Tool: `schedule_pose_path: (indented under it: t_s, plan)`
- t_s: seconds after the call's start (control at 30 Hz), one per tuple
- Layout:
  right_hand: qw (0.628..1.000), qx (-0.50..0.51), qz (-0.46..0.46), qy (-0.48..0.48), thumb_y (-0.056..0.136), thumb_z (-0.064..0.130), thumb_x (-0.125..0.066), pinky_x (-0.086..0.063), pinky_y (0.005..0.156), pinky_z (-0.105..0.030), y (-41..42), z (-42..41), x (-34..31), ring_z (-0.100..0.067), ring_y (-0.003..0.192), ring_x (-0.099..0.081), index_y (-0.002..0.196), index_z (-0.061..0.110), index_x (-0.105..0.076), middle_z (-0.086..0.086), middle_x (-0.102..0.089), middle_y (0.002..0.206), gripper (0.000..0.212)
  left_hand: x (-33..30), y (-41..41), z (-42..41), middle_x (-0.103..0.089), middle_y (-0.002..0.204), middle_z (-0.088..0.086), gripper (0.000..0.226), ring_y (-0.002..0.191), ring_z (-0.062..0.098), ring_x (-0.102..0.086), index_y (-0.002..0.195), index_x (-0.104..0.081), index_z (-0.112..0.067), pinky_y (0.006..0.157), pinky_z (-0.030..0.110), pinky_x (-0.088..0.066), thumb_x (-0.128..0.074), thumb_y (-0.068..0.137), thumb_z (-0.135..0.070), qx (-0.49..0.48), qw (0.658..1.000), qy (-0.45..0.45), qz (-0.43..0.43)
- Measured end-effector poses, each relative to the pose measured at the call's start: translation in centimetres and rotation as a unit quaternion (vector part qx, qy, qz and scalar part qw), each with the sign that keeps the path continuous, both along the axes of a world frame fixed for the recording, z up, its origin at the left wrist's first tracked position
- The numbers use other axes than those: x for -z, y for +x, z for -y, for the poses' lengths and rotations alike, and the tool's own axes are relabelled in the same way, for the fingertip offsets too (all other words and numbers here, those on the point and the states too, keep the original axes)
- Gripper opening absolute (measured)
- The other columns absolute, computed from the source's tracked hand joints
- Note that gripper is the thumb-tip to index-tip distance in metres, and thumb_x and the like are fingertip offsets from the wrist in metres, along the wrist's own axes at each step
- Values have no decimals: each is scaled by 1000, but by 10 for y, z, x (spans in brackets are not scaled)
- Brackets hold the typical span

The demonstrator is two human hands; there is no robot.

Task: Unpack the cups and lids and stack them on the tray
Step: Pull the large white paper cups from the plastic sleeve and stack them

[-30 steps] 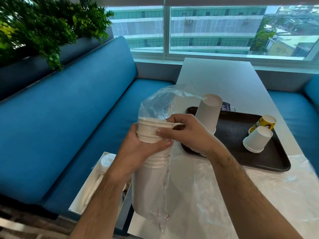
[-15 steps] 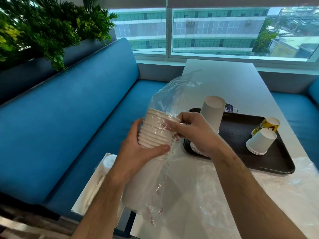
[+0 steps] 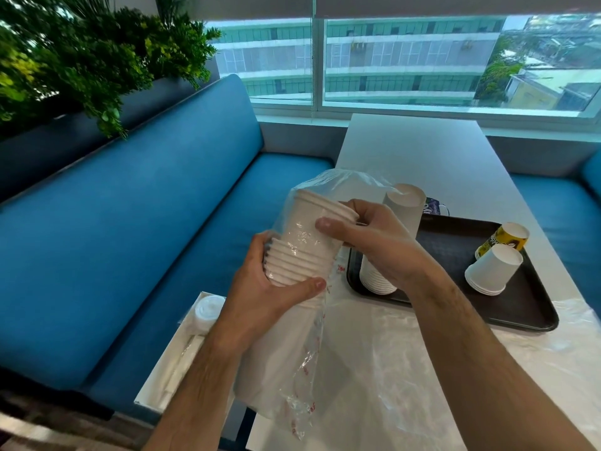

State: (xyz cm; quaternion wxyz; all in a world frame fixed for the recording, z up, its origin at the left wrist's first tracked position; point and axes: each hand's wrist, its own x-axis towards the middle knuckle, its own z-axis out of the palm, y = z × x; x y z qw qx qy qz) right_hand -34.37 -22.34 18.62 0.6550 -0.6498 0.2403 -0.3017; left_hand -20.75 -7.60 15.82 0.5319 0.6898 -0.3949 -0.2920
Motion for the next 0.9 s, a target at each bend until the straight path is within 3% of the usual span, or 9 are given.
schedule_pose_path:
  t_s: [0.07,0.17,0.23,0.33,0.43,0.47,0.53,0.67,0.9]
  plan:
    - [1000,10,0,-14,66,34,-92,-52,81,-30,3,-1,-1,-11,84,-69,66,21,-66,6,-73,87,29,-1,-1,1,-65,103,-23,81,93,4,-68,116,-47,-48,88,43,-59,-91,47,-50,3,1000,0,3]
    - [998,45,36,5,67,28,-90,-48,72,-27,1,3,-7,-8,75,-67,75,11,-54,12,-70,76,40,-1,1,-1,-66,102,-20,84,92,6,-67,117,-48,-43,88,44,-58,-89,44,-53,7,1000,3,7]
    - [997,59,40,17,61,33,-88,-52,74,-33,-5,10,-7,-14,85,-68,85,16,-55,9,-71,87,44,0,3,-3,-67,100,-18,83,91,7,-67,115,-49,-40,88,43,-58,-89,43,-53,9,1000,6,12]
    - [999,40,9,26,62,39,-80,-58,90,-48,-14,14,-5,-24,109,-66,119,34,-56,7,-70,113,62,2,3,-4,-67,100,-18,82,89,5,-66,114,-50,-41,84,36,-58,-90,43,-52,14,1000,10,19]
    - [998,44,27,20,82,25,-67,-55,93,-58,-27,18,-7,-26,109,-59,134,42,-49,27,-67,97,58,5,7,-5,-67,100,-15,80,92,8,-67,114,-51,-41,86,35,-58,-91,46,-48,-9,1000,5,-18]
    - [998,43,34,19,84,21,-63,-57,89,-55,-32,20,-8,-25,108,-57,136,42,-49,30,-65,94,58,6,10,-5,-68,103,-10,81,94,13,-68,115,-52,-39,89,40,-58,-92,45,-50,-25,999,-3,-38]
    - [999,8,24,29,78,19,-62,-59,82,-48,-40,25,-8,-29,110,-56,135,45,-50,23,-61,109,64,7,16,-4,-70,107,-3,82,99,20,-69,114,-54,-36,92,47,-57,-92,43,-53,-53,995,-27,-74]
    - [995,-70,-50,50,61,19,-77,-60,84,-52,-44,25,-1,-36,114,-60,127,40,-60,-6,-51,129,71,2,18,-1,-72,103,-9,79,96,15,-71,113,-56,-32,86,39,-57,-91,44,-48,-66,992,-51,-95]
    - [988,-76,-138,-7,64,22,-89,-56,95,-37,-36,19,23,-20,114,-65,139,33,-47,-3,-64,125,87,-5,10,2,-74,102,-4,77,95,18,-73,118,-56,-21,74,27,-58,-97,54,-25,-49,987,-68,-136]
